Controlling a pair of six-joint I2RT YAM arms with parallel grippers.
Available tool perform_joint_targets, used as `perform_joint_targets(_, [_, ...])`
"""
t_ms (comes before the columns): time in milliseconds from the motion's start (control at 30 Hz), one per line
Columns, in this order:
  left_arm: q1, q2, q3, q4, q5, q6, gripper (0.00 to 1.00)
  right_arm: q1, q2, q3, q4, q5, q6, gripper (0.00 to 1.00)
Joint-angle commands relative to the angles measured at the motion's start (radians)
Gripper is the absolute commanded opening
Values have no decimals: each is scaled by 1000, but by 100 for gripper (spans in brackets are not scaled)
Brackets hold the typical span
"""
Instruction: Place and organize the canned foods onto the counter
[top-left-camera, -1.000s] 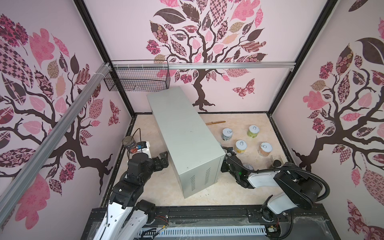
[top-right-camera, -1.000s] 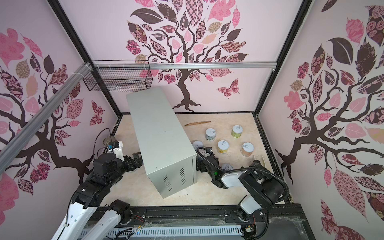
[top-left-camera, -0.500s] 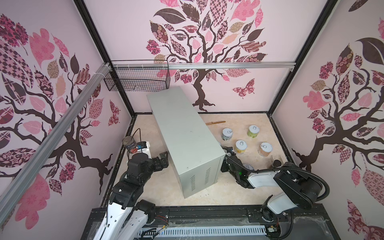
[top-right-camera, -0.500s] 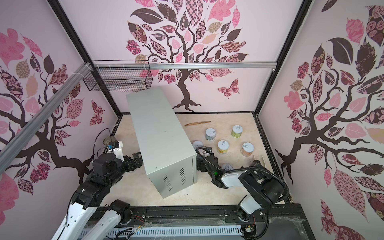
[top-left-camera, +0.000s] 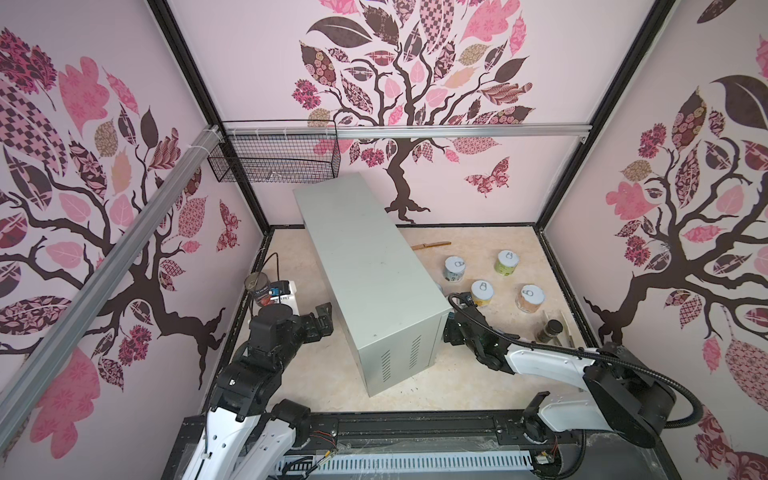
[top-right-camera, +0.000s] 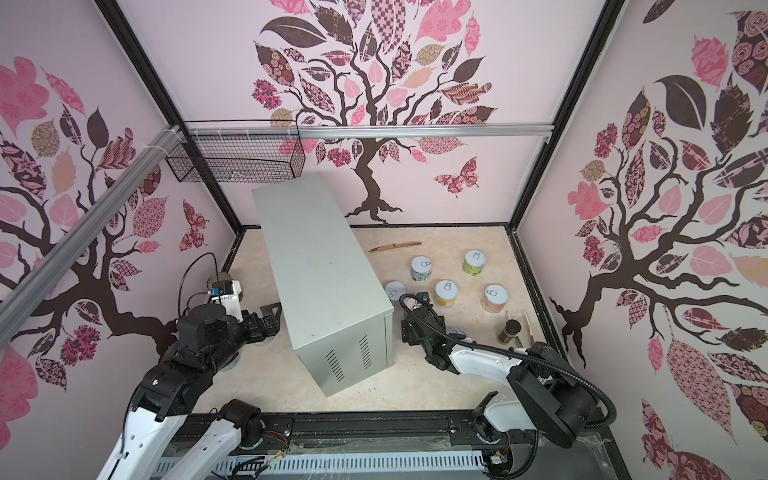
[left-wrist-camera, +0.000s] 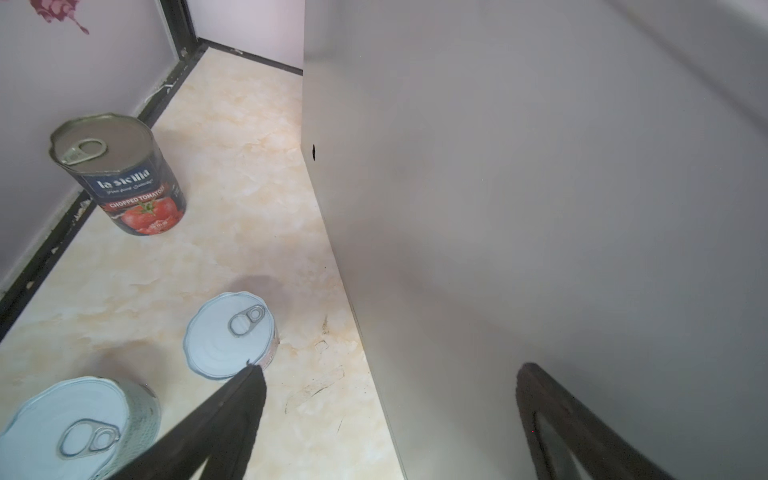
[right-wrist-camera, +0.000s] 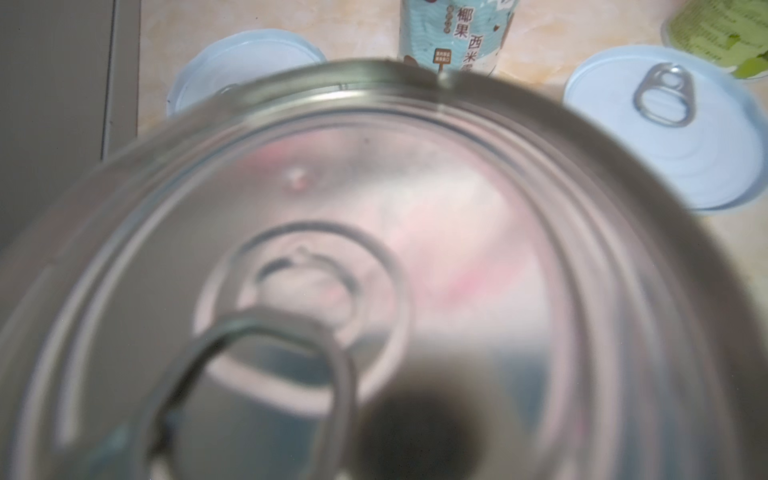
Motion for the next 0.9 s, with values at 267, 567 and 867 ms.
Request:
perform_joint_targets(267, [-3,15,204,-105,22,36,98,-49,-182,255,-178,45,-30,49])
perform_joint_targets(567, [-3,107,370,-160,25,77,98,-92,-170,343,-248,-5,-45,48])
perform_joint_targets(867, [-3,134,331,-131,65,68,98,-153,-91,316,-336,-107,28,100])
